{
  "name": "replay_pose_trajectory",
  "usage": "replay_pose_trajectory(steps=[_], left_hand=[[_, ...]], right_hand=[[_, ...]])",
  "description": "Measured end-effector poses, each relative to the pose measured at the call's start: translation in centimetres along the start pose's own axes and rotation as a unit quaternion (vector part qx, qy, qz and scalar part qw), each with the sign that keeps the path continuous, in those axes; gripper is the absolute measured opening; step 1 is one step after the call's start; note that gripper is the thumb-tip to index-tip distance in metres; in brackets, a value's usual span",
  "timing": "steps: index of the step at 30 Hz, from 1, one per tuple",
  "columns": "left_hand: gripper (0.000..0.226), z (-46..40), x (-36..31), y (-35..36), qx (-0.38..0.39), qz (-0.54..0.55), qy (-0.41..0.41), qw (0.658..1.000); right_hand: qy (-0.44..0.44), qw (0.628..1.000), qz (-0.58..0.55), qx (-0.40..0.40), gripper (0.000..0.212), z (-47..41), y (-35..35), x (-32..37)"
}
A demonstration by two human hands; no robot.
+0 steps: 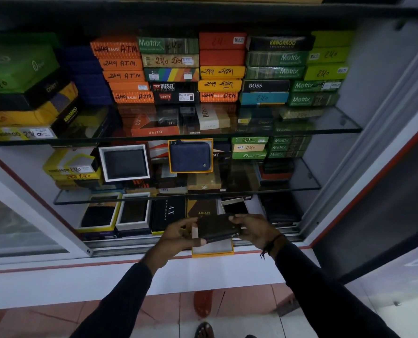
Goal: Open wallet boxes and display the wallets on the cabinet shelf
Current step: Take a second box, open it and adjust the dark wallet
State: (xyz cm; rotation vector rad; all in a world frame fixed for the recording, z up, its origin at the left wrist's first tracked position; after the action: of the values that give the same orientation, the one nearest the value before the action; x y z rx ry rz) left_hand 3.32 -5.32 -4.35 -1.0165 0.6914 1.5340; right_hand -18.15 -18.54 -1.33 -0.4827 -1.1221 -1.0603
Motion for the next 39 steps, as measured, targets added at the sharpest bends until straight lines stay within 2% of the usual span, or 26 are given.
replay_pose_trajectory(steps=[3,6,8,10,12,14,17,20,23,27,31,36,39], left_hand=[[0.055,0.4,-0.2,0.6,0.044,0.018,0.013,0.999],[0.051,0.5,-0.6,0.3,0.025,0.035,0.012,0.999],[0.046,0.4,-0.7,0.2,-0.006,0.081,-0.016,0.997],[0.042,0.1,-0.7,0.6,0.007,0.164,-0.048,0.985],[0.053,0.0,-0.8,1.4,0.049,0.233,-0.064,0.969],[0.058,0.3,-1.0,2.0,0.076,0.252,-0.076,0.962],[0.060,0.6,-1.1,2.0,0.092,0.263,-0.084,0.957],[0.062,0.7,-1.0,1.2,0.092,0.287,-0.093,0.949],[0.065,0.8,-0.4,0.6,0.080,0.322,-0.095,0.938],[0.068,1.1,0.3,0.5,0.036,0.380,-0.075,0.921],[0.070,1.3,2.0,-1.4,-0.041,0.433,-0.074,0.897],[0.049,1.8,3.1,-2.4,-0.124,0.381,-0.051,0.915],[0.029,1.8,2.1,-1.0,-0.125,0.381,-0.032,0.916]], right_hand=[[0.025,0.999,-0.037,0.015,0.048,0.3,-0.2,-1.0],[0.033,0.994,-0.107,0.009,0.043,0.5,0.1,-1.7],[0.040,0.982,-0.184,0.004,0.035,0.7,0.6,-2.3],[0.050,0.976,-0.213,0.021,0.036,1.1,1.7,-3.0],[0.052,0.980,-0.174,0.079,0.037,1.5,3.3,-3.4],[0.047,0.979,-0.149,0.130,0.035,2.0,5.0,-3.3],[0.040,0.977,-0.159,0.140,0.020,2.2,5.7,-2.8],[0.024,0.976,-0.164,0.139,0.026,2.1,5.1,-2.0],[-0.006,0.985,-0.123,0.122,0.016,1.9,4.5,-1.4],[-0.042,0.990,-0.090,0.104,0.020,1.6,4.6,-0.5],[-0.086,0.993,-0.066,0.041,0.024,2.0,3.8,1.6],[-0.164,0.985,0.045,-0.013,0.035,3.5,5.7,4.2],[-0.272,0.949,0.148,-0.054,0.029,4.4,9.6,5.0]])
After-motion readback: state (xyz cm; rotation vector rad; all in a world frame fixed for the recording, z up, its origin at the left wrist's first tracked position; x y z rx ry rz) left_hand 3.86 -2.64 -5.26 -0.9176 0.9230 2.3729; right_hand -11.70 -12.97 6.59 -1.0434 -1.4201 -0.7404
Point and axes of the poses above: each hand's wrist, its own z-axis away from the middle knuckle, its own y-axis out of the palm, x = y × z, the point moved 3 cm from there along -z, towards the middle knuckle, and after that the axes turned 13 degrees about -y, right-handed, at the moved point
